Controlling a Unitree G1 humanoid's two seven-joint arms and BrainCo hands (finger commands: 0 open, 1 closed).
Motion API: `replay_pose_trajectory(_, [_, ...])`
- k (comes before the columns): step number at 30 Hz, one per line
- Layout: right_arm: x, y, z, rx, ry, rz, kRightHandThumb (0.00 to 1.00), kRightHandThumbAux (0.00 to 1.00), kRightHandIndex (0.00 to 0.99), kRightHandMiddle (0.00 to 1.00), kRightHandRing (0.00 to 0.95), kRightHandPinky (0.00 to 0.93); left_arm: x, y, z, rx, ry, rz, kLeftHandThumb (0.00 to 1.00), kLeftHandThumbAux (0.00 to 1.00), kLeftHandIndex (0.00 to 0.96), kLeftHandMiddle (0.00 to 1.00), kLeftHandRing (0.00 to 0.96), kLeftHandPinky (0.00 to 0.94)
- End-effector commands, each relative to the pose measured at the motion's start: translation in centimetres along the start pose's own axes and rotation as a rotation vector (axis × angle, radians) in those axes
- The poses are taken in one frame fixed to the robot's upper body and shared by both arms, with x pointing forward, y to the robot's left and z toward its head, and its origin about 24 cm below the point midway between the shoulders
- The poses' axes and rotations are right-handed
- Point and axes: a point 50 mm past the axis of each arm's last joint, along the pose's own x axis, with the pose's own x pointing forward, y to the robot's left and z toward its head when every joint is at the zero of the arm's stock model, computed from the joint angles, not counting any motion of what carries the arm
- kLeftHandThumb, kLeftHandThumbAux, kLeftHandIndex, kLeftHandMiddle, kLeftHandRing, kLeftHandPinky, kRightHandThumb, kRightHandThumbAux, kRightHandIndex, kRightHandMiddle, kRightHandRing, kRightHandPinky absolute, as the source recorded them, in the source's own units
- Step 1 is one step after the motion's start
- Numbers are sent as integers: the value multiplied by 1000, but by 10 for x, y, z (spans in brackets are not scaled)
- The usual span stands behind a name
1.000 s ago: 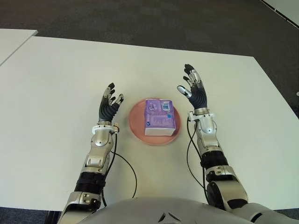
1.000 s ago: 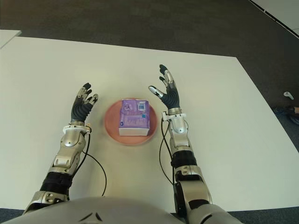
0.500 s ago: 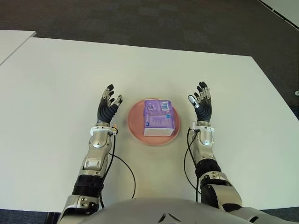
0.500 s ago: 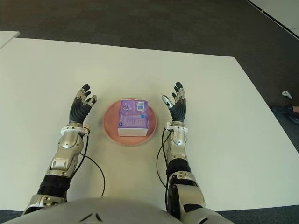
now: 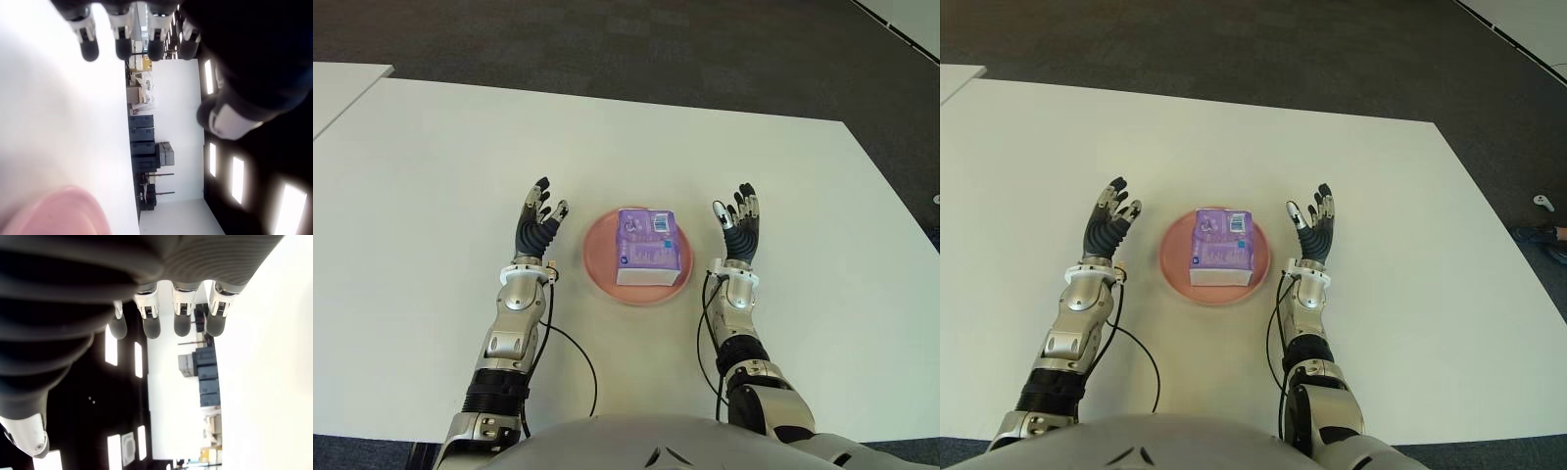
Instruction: Put the tissue paper into the plate.
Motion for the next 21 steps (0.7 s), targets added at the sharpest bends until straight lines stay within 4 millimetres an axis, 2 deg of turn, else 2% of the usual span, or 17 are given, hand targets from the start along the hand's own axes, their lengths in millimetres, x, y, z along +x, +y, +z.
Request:
replay_pose_trajectory(1, [-19, -15, -19, -40, 105, -40, 0, 647, 0, 0, 0, 0, -5, 2, -7, 23, 28, 8, 0, 601, 0, 0, 0, 0])
replay_pose_trajectory(12, [-23, -21, -23, -94, 174, -5, 0, 668, 0, 0, 0, 0, -1, 2, -11, 22, 49, 1, 0, 598, 0, 0, 0, 0])
replay_pose_trajectory(21, [-27, -20, -28, -129, 268, 89, 9, 692, 1, 0, 0, 1, 4, 6, -19, 44, 76, 13, 0, 577, 0, 0, 0, 0])
